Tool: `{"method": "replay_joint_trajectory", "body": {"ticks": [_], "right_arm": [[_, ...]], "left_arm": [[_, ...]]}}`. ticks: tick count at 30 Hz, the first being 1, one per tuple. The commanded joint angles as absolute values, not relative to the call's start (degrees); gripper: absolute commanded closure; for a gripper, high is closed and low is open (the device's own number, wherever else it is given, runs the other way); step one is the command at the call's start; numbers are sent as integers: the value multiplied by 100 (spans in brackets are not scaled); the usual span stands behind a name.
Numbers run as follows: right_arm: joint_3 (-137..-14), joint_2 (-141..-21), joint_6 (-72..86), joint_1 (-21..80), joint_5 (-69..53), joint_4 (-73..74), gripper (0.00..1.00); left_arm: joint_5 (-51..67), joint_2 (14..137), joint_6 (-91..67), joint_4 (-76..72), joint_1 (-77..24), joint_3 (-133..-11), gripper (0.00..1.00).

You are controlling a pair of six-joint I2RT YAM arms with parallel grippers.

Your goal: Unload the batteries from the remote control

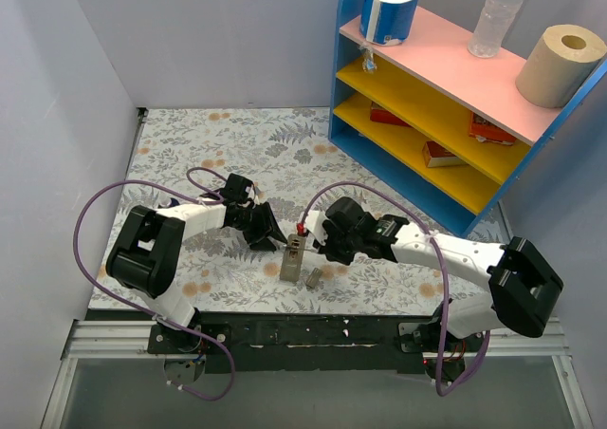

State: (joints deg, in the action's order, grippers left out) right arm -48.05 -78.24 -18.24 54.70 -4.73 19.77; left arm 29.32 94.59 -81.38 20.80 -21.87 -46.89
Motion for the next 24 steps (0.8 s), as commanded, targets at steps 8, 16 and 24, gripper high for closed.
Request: {"method": "replay_joint_trajectory", "body": {"ticks": [8,16,24], "right_arm": [[-5203,-8129,-1854,5440,-334,1986,99],[-5414,-8367,-1933,5440,-299,2012,99],[-5546,-8262,-1881,5440,-246,2127,99]], "left_arm": [[2391,9071,-7989,2355,-2162,-4772,53],[1820,8851,-7989,2610,-2171,-4895,50],[1521,8912,-7849,2707,-2162,-4957,50]]}}
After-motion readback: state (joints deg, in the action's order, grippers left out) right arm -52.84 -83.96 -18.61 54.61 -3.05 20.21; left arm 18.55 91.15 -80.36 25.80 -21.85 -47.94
